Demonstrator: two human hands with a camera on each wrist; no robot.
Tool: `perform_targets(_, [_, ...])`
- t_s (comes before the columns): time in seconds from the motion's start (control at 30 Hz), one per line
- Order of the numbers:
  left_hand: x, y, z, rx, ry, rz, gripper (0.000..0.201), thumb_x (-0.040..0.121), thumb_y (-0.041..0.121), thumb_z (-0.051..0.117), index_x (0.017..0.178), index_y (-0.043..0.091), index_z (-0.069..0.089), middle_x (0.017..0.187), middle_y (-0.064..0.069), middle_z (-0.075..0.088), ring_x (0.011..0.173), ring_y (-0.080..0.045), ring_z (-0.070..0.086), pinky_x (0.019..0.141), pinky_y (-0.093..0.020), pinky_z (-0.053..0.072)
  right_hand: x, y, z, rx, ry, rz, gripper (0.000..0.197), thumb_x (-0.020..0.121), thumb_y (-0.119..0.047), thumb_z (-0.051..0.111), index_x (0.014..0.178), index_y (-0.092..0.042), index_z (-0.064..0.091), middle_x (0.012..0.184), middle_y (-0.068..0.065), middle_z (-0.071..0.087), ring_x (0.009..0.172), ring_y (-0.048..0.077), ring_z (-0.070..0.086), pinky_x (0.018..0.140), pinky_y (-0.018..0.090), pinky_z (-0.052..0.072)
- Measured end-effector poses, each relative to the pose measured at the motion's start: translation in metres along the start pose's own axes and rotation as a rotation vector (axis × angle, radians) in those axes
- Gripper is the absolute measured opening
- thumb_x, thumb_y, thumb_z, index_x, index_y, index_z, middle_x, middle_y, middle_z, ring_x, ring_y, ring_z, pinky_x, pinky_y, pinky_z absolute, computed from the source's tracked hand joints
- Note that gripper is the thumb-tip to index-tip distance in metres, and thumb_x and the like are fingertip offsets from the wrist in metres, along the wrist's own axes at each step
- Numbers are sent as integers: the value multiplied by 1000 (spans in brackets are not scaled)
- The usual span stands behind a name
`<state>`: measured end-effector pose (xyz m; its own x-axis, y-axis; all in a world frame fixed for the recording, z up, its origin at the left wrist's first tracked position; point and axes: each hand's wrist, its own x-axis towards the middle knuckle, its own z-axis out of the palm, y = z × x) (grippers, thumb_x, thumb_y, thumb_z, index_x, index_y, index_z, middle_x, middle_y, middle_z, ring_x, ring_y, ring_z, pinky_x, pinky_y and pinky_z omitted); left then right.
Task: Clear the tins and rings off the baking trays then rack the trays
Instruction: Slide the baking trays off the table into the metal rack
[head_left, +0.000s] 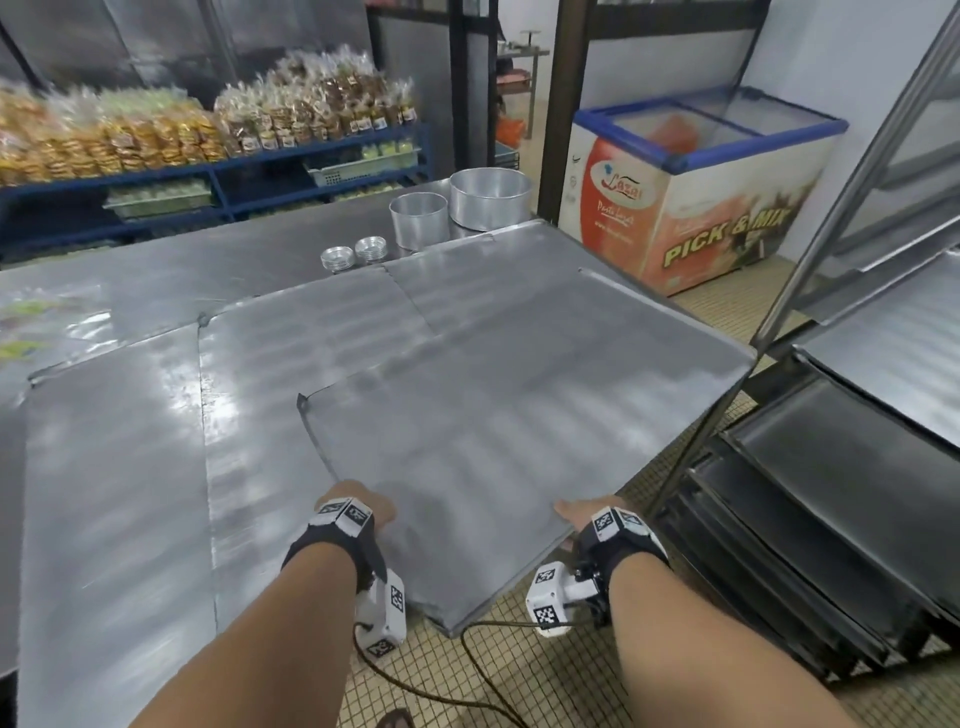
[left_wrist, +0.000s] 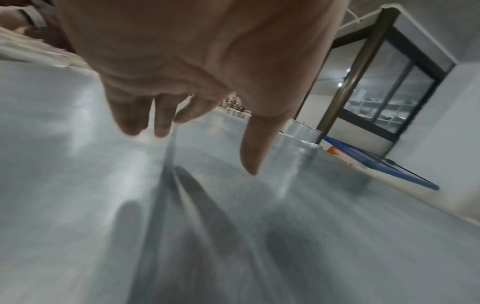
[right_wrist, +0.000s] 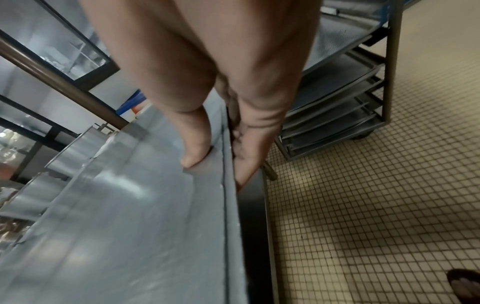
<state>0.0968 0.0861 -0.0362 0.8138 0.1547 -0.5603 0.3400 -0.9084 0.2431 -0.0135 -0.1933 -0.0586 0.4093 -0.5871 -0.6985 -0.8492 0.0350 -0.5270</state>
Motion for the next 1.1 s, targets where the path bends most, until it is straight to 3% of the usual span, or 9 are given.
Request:
perform_targets(0.13, [19,28,-10,172,208,7,67,82,39,66,134,3,45,138,-14,49,127,-32,47,104,-35,37,-1,7,-4,-3,-51,-59,72,75,-32,81,132,1,52,129,17,60,114,33,62,96,43,53])
perform_targets(0.23, [35,52,-16,199,223,82,75,82,37,66,139,2,34,142,-15,43,135,-32,37,109,-36,32,-2,18,-15,21,-60,-58,63,81,-28,78,131,1,53,131,18,58,118,32,59,98,43,51])
perform_targets(0.37, [61,72,-14,284,151,193,77,82,38,61,145,2,33,147,-15,40,138,-33,35,112,-37,30,25,50,-22,11,-5,-48,104,46,-56,91,131,-5,58,129,12,62,113,25,63,98,37,52])
perform_targets(0.53, [76,74,-15,347,164,262,70,80,40,65,139,10,42,143,-14,44,136,-33,38,110,-37,32,-21,54,-35,75,78,-7,28,76,-19,84,96,-8,68,87,3,68,66,9,62,48,17,49])
perform_targets(0.6, [94,73,-19,327,129,224,101,70,62,68,148,11,31,149,-15,36,141,-36,30,116,-44,26,-21,59,-34,146,125,7,26,77,-15,83,97,-4,69,80,2,69,62,10,61,49,20,45])
perform_targets(0.7, [134,65,-25,338,153,243,129,30,86,63,139,18,48,139,-13,48,133,-38,41,106,-54,37,-20,61,-28,195,181,36,26,79,-11,80,101,-2,69,72,6,68,57,15,60,48,22,44])
perform_targets(0.87, [126,52,-52,370,99,324,92,61,79,68,132,21,56,134,-12,50,129,-34,43,108,-40,40,-10,59,-19,221,258,59,33,76,-14,81,105,-4,70,87,9,71,65,21,65,56,26,49])
perform_targets(1.0, [116,46,-54,350,103,334,92,69,77,65,137,18,49,137,-9,51,134,-29,41,109,-38,38,-4,59,-20,288,287,37,34,70,-9,83,102,-5,73,91,10,74,77,28,69,74,40,58])
perform_targets(1.1, [104,41,-54,312,113,295,91,74,73,65,139,13,46,140,-11,48,135,-29,41,110,-36,37,-2,47,-24,201,257,16,39,79,-14,79,115,-2,69,103,12,71,89,28,67,73,31,53])
